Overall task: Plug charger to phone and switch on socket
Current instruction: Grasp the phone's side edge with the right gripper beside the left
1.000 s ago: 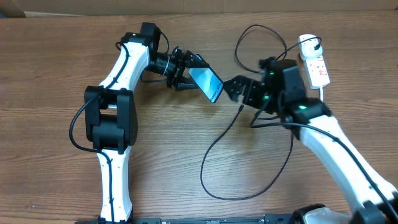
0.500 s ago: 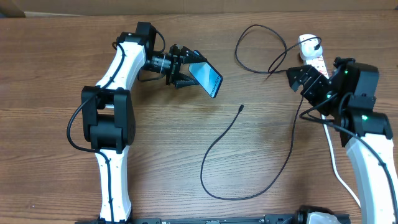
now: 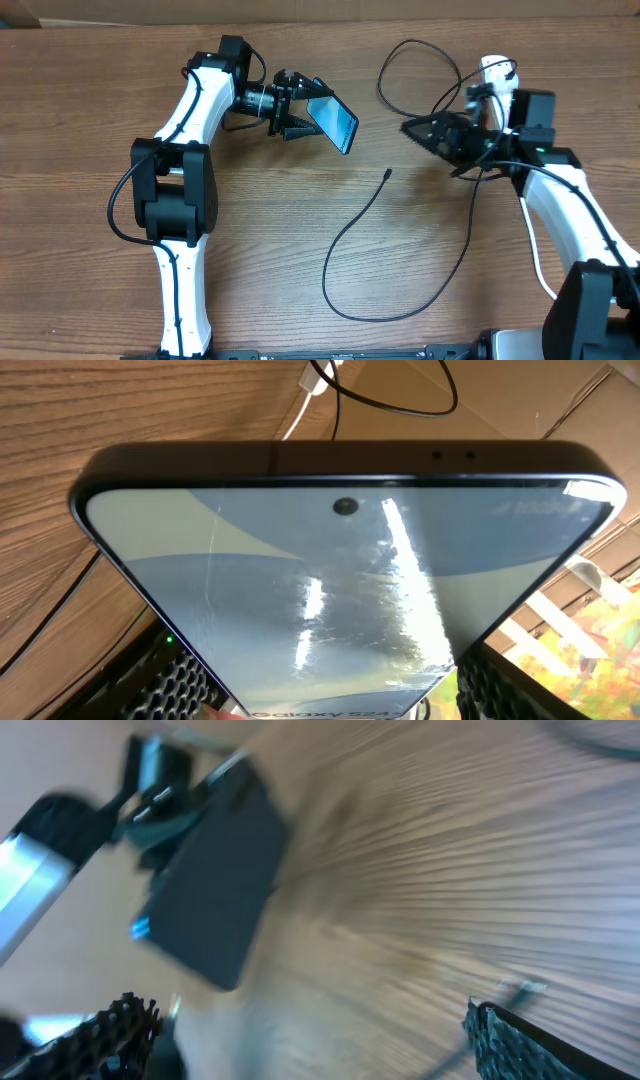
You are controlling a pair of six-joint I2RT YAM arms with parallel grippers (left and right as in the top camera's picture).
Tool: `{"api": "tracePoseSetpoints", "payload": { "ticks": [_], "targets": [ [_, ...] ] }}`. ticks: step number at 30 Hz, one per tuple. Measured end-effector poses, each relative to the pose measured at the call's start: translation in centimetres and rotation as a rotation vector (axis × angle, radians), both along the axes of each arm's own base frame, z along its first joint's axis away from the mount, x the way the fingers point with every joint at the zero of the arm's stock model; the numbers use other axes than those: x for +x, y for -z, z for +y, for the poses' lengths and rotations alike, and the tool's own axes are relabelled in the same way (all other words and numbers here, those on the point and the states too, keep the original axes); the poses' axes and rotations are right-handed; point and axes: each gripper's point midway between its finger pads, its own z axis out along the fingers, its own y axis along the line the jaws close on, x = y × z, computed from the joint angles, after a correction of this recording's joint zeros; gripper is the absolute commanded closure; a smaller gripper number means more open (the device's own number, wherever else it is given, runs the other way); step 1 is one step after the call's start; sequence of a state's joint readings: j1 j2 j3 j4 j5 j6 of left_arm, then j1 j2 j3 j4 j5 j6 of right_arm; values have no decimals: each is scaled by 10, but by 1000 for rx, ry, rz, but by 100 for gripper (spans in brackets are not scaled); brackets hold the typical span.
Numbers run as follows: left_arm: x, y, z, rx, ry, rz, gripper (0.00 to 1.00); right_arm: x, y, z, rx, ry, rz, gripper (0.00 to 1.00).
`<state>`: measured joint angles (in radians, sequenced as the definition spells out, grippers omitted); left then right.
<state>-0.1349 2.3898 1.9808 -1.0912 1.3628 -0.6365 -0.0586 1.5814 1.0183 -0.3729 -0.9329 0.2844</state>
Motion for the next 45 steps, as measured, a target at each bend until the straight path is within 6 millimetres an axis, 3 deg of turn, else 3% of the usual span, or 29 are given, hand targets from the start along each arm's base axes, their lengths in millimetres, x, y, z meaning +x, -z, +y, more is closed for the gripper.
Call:
{"api": "tracePoseSetpoints", "payload": {
  "ticks": [7,13,17,27,32,35,45],
  "targets": [
    [0,-1,0,-8,1,1,37,-14,-16,44,51,-168,-89,0],
    [0,-2,0,-10,1,3,37,-19,-18,57,57,-210,-108,0],
    [0,-2,0,-9,-2,16,37,-20,-16,67,32,-223,-120,15],
    [0,-1,-1,-1,-8,46,36,-18,-8,113,-92,-203,-170,12],
    [0,-1,-1,0,-9,49,36,-10,0,113,-157,-127,-158,16],
    [0,-1,-1,0,-9,50,36,-3,3,108,-182,-78,-151,29],
    [0,2,0,21,-12,50,36,12,-3,103,-195,10,-176,41]
  ]
}}
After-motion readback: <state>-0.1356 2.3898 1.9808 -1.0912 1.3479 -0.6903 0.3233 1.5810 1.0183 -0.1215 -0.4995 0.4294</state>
